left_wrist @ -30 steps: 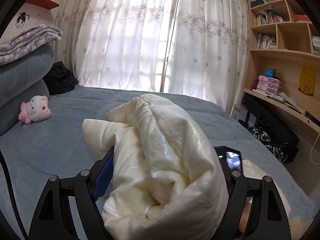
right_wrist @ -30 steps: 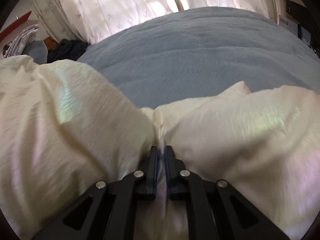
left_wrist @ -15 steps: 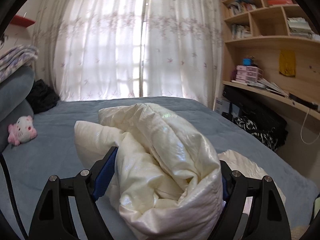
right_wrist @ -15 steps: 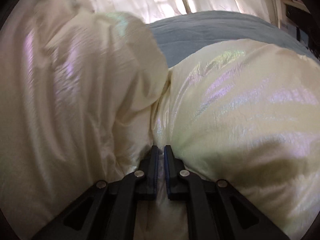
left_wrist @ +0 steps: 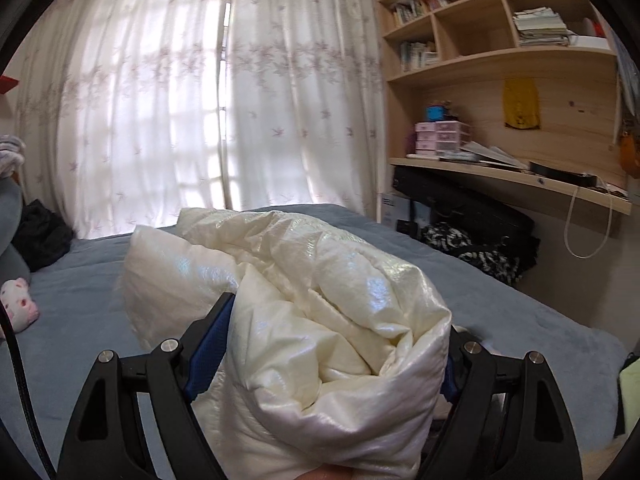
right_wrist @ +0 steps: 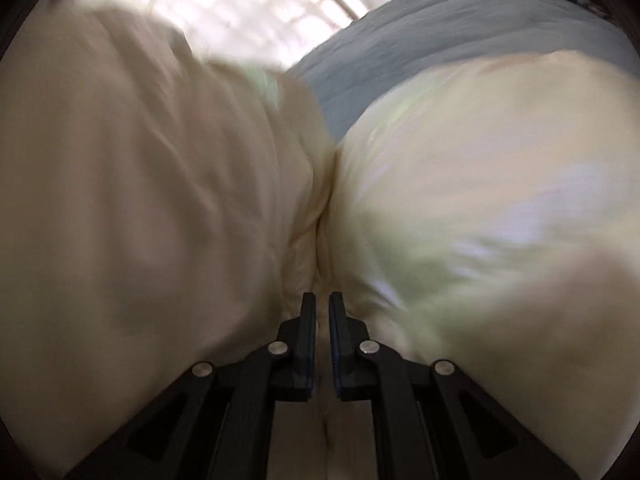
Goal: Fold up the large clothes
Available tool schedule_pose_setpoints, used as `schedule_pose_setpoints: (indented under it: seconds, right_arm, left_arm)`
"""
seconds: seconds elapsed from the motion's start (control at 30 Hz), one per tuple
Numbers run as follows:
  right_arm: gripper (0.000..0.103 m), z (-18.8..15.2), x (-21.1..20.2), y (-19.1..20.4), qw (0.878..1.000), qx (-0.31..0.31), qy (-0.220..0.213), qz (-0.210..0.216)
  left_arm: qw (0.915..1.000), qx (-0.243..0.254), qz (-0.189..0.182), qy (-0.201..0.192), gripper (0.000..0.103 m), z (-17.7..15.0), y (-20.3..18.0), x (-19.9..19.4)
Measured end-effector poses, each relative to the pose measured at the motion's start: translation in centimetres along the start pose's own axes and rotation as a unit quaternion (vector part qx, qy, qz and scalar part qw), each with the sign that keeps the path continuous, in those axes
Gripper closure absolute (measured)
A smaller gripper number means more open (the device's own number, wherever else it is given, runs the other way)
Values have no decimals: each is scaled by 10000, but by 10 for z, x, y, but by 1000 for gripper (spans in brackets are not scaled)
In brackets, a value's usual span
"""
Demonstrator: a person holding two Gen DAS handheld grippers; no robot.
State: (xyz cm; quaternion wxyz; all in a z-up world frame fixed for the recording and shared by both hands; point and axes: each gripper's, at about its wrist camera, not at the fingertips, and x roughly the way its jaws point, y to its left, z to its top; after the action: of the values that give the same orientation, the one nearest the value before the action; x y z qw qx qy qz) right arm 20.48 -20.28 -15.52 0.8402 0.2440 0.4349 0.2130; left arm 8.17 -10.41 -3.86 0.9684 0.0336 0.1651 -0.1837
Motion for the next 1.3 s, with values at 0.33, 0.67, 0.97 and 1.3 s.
schedule_pose_setpoints:
  seconds: [0.33, 0.67, 0.97, 1.3]
  right_arm:
    - [96, 19, -132, -57, 9736, 214, -1096, -1992]
    - [96, 21, -151, -50, 9706, 154, -1197, -2081]
    - [52, 68, -158, -15, 9930, -442, -1020, -398]
    - [49, 116, -69, 30, 9872, -1450, 551, 360]
  left_arm:
    - [9935, 94, -843, 756, 21, -19, -68, 51]
    - [9823, 858, -1034, 1302, 21, -63, -136, 89]
    - [9791, 601, -1469, 1275, 21, -69, -126, 90]
    - [9776, 418, -1623, 1276, 21, -67, -118, 87]
